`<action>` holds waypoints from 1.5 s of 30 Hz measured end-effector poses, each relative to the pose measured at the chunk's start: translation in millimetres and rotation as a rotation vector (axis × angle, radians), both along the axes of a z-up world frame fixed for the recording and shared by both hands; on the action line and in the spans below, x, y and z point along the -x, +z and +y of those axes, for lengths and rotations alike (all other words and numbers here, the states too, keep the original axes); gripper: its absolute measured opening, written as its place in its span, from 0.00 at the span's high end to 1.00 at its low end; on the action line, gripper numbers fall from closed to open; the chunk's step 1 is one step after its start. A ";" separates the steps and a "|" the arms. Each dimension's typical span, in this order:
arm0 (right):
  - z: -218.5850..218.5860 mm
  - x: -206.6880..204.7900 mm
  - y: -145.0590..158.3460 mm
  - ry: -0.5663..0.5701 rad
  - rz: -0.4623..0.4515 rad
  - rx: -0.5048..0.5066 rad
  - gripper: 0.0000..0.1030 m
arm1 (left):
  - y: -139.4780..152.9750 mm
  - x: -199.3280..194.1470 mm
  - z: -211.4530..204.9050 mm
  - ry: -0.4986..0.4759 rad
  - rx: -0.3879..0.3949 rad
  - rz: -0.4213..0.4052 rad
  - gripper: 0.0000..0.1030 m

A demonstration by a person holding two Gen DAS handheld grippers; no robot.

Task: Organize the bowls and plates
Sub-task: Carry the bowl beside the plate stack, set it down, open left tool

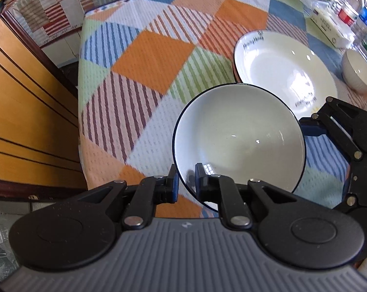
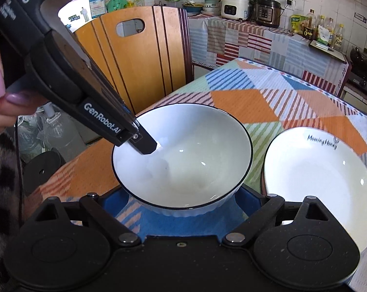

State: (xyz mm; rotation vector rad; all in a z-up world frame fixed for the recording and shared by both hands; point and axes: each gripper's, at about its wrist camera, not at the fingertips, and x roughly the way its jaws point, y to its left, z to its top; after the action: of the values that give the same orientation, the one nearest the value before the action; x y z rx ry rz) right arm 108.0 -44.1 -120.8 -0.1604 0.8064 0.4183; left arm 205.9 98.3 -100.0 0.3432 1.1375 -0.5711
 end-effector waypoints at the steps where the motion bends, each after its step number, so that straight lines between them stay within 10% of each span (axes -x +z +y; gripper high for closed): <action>1: -0.9 -6.0 2.1 0.002 -0.005 0.010 0.07 | 1.8 -5.2 -1.6 0.001 0.001 -0.013 0.89; 28: 8.6 -102.4 -28.4 -0.033 0.125 0.081 0.06 | -48.4 -75.0 -6.4 0.168 -0.003 0.002 0.87; 36: 13.3 -90.4 -16.5 -0.070 0.130 0.123 0.06 | -25.6 -61.2 -8.7 0.154 0.016 -0.055 0.56; 45: -8.9 -53.5 23.7 -0.149 0.070 0.108 0.06 | 19.1 -31.8 -9.7 0.109 0.023 -0.104 0.45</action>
State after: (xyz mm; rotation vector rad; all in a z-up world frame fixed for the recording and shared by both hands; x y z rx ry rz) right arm 161.6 -53.0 -97.1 -0.1855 0.9041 0.2411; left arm 237.7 88.6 -80.9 0.2857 1.0418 -0.4646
